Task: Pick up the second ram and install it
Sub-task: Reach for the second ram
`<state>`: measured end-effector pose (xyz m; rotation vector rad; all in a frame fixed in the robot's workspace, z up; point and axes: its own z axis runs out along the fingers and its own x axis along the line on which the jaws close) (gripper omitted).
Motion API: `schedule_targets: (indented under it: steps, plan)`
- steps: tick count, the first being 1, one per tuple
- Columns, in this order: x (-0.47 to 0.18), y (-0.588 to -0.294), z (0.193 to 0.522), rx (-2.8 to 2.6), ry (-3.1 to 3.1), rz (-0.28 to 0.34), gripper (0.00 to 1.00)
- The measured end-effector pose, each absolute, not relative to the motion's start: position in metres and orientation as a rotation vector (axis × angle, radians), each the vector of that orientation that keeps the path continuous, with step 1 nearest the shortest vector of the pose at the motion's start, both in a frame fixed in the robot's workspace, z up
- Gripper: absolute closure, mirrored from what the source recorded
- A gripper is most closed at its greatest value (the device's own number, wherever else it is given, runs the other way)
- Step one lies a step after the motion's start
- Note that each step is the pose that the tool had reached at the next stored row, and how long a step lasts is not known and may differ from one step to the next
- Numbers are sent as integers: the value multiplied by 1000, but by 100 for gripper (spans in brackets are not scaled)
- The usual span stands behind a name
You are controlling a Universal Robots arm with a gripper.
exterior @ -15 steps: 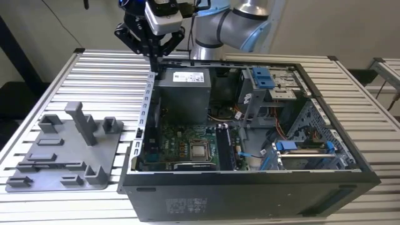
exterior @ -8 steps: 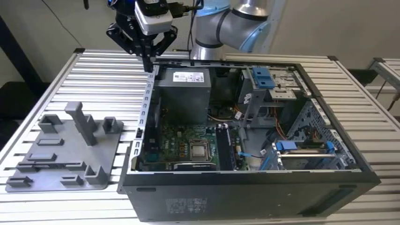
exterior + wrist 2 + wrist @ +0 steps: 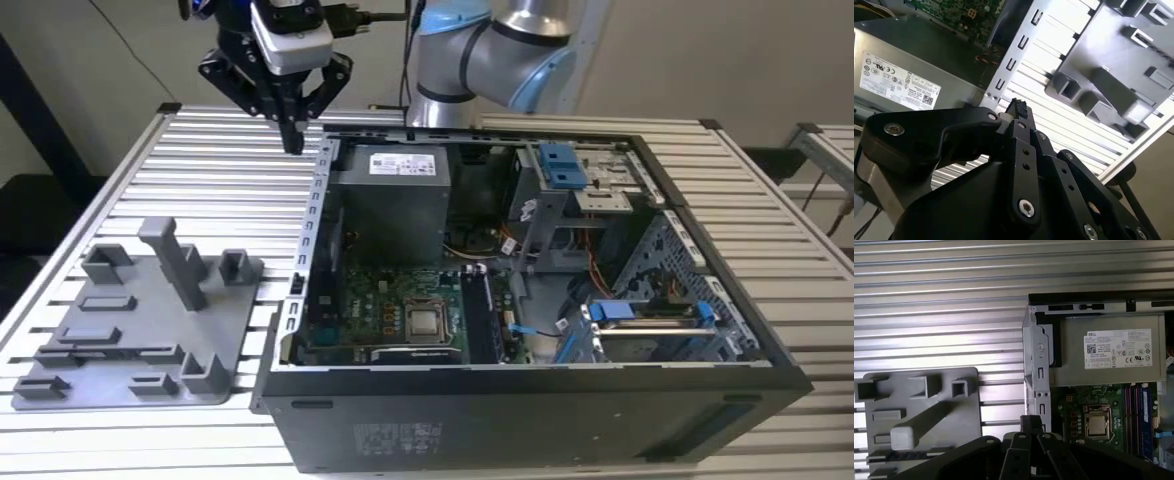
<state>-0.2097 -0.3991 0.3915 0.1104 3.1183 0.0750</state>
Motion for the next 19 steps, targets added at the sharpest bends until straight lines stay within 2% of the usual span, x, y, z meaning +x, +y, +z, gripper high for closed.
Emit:
schedule_targets:
  steps: [19]
  plan:
    - [-243,-399,391,110,3120,75,89]
